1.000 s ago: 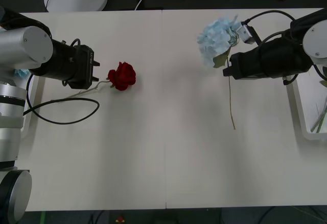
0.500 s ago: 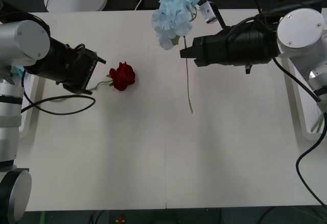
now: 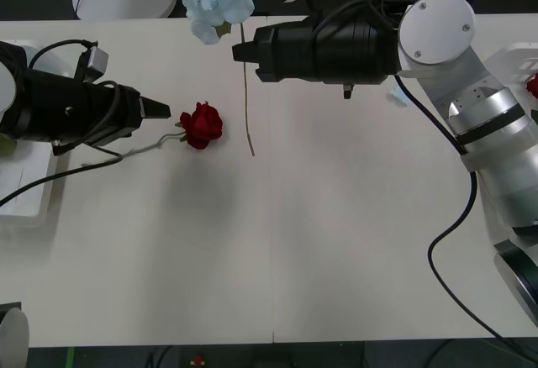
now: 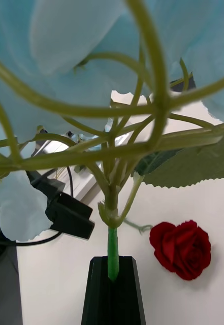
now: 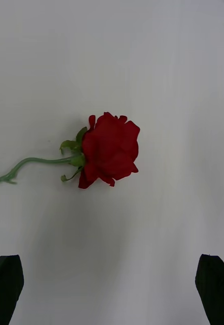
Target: Put the red flowers into the right box and the blue flowers into the left box
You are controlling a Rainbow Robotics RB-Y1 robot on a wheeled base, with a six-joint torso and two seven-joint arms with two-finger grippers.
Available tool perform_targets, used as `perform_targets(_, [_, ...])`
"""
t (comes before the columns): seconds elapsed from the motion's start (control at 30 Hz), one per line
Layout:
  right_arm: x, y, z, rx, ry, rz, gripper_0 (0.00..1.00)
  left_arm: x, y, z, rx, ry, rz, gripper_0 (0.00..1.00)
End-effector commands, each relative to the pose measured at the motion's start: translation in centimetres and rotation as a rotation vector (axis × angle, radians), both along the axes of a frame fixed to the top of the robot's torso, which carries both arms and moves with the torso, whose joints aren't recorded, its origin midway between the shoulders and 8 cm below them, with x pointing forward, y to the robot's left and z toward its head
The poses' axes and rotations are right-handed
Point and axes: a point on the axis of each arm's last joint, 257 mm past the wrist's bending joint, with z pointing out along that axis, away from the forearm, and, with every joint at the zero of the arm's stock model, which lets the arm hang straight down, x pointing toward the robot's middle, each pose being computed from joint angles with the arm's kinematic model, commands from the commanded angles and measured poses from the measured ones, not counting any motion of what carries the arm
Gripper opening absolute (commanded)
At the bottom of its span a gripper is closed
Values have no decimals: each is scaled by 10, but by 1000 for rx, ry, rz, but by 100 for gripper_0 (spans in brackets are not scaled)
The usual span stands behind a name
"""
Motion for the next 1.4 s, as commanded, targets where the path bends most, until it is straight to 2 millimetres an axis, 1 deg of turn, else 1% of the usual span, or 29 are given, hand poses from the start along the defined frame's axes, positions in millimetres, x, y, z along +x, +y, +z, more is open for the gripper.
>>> perform_targets(0.03, [-9, 27, 48, 30, -160, 55, 0, -19, 22, 14, 121, -224, -139, 98])
perform_targets(0.1, [-13, 34, 49, 39, -160, 67, 0, -31, 22, 18, 66, -288, -171, 98])
perform_targets(0.27, [-19, 43, 49, 50, -157, 85, 0, -51, 8, 27, -45, -428, -246, 98])
perform_targets(0.37, [-22, 48, 48, 52, -155, 93, 0, -61, -16, 33, -86, -541, -314, 98])
perform_targets(0.4, [-23, 49, 47, 50, -154, 95, 0, -62, -21, 33, -94, -557, -322, 98])
perform_targets(0.43, [-24, 50, 45, 46, -152, 99, 0, -63, -33, 34, -117, -584, -333, 98])
perform_targets(0.47, [-25, 51, 44, 45, -152, 101, 0, -64, -39, 34, -127, -598, -339, 98])
perform_targets(0.57, [-27, 54, 41, 41, -146, 108, 0, -62, -73, 38, -152, -705, -347, 98])
perform_targets(0.6, [-29, 54, 40, 42, -144, 112, 0, -60, -82, 37, -135, -741, -352, 98])
perform_targets(0.63, [-29, 55, 40, 40, -145, 113, 0, -59, -87, 37, -128, -758, -356, 98])
perform_targets(0.67, [-29, 56, 40, 40, -145, 115, 0, -57, -98, 36, -107, -793, -358, 98])
perform_targets(0.77, [-30, 56, 40, 43, -141, 118, 0, -52, -112, 33, -60, -844, -360, 98])
perform_targets(0.83, [-32, 57, 41, 48, -137, 121, 0, -47, -127, 36, -37, -881, -365, 98])
perform_targets(0.97, [-33, 58, 41, 52, -131, 127, 0, -43, -154, 48, -71, -918, -342, 98])
perform_targets(1.1, [-34, 58, 39, 51, -127, 128, 0, -38, -167, 59, -82, -949, -322, 98])
perform_targets(1.13, [-34, 59, 40, 51, -128, 129, 0, -36, -169, 62, -74, -957, -324, 97])
perform_targets(1.17, [-34, 59, 40, 51, -128, 129, 0, -34, -170, 65, -71, -963, -324, 91])
perform_targets(1.23, [-34, 59, 39, 52, -126, 129, 0, -31, -174, 69, -71, -971, -326, 86])
perform_targets(1.3, [-35, 59, 40, 55, -125, 129, 0, -27, -178, 72, -73, -976, -321, 85])
perform_targets(1.37, [-35, 59, 40, 56, -123, 131, 0, -20, -177, 74, -64, -980, -309, 75])
perform_targets(1.4, [-35, 59, 40, 55, -124, 131, 0, -17, -177, 74, -60, -981, -305, 62])
